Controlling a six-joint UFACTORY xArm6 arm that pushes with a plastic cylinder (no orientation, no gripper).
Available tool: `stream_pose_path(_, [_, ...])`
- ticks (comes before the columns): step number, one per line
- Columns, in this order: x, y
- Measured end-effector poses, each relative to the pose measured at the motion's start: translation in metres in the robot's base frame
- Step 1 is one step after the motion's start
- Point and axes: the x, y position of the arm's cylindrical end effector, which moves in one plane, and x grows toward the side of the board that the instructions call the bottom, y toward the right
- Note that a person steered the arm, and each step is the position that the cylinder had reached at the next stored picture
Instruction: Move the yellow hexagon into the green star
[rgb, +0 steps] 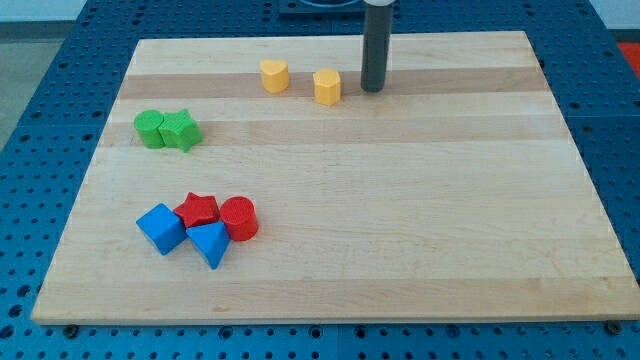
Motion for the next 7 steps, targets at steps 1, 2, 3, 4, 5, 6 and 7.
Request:
stream_pose_path(1, [0.0, -0.027])
stream_pose_path(2, [0.0, -0.051])
stream_pose_path(3, [0.004, -0.077])
stream_pose_path(4, [0.01, -0.099])
stream_pose_path(5, [0.02, -0.119])
stream_pose_path(6, [0.029, -0.136])
stream_pose_path(7, [0.037, -0.151])
